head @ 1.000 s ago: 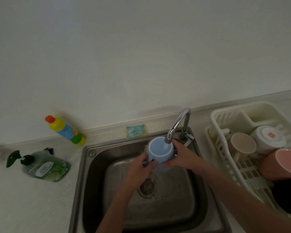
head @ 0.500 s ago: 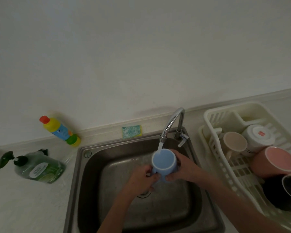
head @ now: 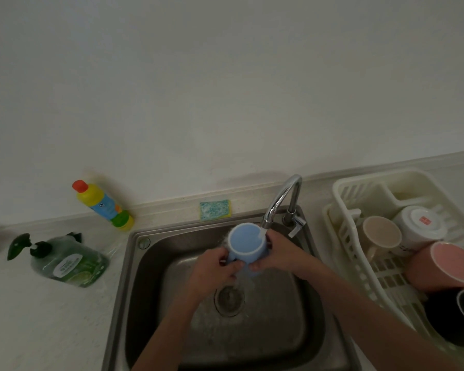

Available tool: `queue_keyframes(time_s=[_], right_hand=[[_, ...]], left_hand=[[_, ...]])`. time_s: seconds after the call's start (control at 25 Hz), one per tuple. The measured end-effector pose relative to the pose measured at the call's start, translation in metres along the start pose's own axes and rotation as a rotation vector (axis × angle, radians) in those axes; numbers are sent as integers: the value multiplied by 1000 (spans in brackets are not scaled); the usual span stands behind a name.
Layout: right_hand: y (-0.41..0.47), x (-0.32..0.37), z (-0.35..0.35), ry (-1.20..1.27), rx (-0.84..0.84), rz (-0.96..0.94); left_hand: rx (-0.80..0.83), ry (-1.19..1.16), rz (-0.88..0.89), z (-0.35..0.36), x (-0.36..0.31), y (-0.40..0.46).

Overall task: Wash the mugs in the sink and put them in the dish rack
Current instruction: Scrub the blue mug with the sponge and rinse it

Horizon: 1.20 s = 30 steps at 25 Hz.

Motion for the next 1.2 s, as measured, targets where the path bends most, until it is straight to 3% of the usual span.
queue_keyframes(time_s=[0.28, 0.48, 0.72, 0.84, 0.96, 1.2], right_hand=[[-15, -1, -30, 81, -25, -41], [-29, -19, -22, 115, -3, 10], [-28, -39, -17, 226, 3, 206], [-22, -49, -25, 400, -124, 333], [-9, -67, -33, 387, -254, 400], [14, -84, -35, 429, -323, 500]], left_hand=[[7, -12, 74, 21, -26, 3], [9, -69, 28, 36, -6, -4], [-34, -25, -56, 37, 19, -5], [-51, 34, -50, 35, 24, -4], [-58, 151, -17, 35, 25, -3], [-60, 210, -14, 38, 22, -3]])
Point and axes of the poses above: each hand's wrist, its own y-axis towards the middle knuckle, its own z-axis out of the palm, x = y × z, the point moved 5 cm from there along y, towards the middle knuckle, and after that the axes turned 9 degrees about -x, right-handed, at the moved point
